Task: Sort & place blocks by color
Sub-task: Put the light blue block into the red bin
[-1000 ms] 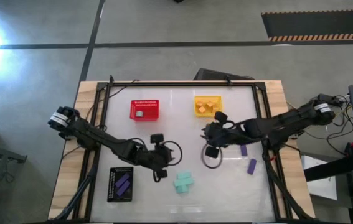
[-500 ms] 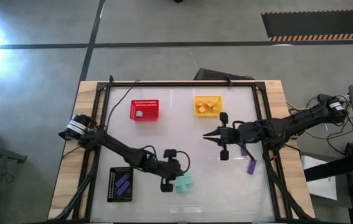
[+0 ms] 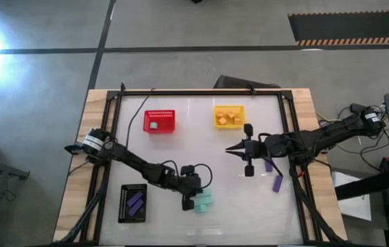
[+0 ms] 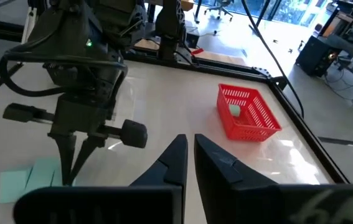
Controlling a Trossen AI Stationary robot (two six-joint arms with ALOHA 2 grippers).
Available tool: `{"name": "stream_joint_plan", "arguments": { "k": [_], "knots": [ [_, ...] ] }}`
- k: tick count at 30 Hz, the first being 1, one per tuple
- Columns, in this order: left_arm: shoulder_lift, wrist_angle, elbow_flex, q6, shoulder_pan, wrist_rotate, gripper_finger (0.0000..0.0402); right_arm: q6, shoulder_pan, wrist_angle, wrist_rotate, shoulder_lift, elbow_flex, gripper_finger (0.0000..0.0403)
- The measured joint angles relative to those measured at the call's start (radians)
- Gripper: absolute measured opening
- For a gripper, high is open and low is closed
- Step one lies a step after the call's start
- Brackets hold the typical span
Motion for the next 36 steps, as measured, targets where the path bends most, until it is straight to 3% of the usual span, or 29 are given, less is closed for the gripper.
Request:
{"name": "stream_joint_plan", "arguments": {
  "k": [8, 17, 21, 27, 31, 36],
  "knots": [
    [-0.079, -0.160, -0.006, 0.037, 0.013, -0.079, 0.0001, 0.023, 0.000, -0.009, 0.000, 0.002, 0.000, 0.0018],
    [-0.148, -0.185, -0.003, 0.039, 0.012, -0.083, 0.0009, 0.026, 0.000, -0.011, 0.000, 0.002, 0.000, 0.0018],
    [-0.140, -0.185, -0.003, 0.026, 0.005, -0.059, 0.0059, 0.026, 0.000, -0.014, 0.000, 0.002, 0.000, 0.0018],
    [-0.139, -0.213, -0.005, -0.024, 0.003, -0.062, 0.0175, 0.026, 0.000, -0.016, 0.000, 0.002, 0.000, 0.0018],
    [-0.117, -0.210, -0.005, -0.017, -0.010, -0.122, 0.0248, 0.026, 0.000, -0.023, 0.000, 0.002, 0.000, 0.0018],
    [-0.071, -0.183, -0.005, 0.030, -0.016, -0.136, 0.0291, 0.026, 0.000, -0.034, 0.000, 0.002, 0.000, 0.0018]
  ]
}}
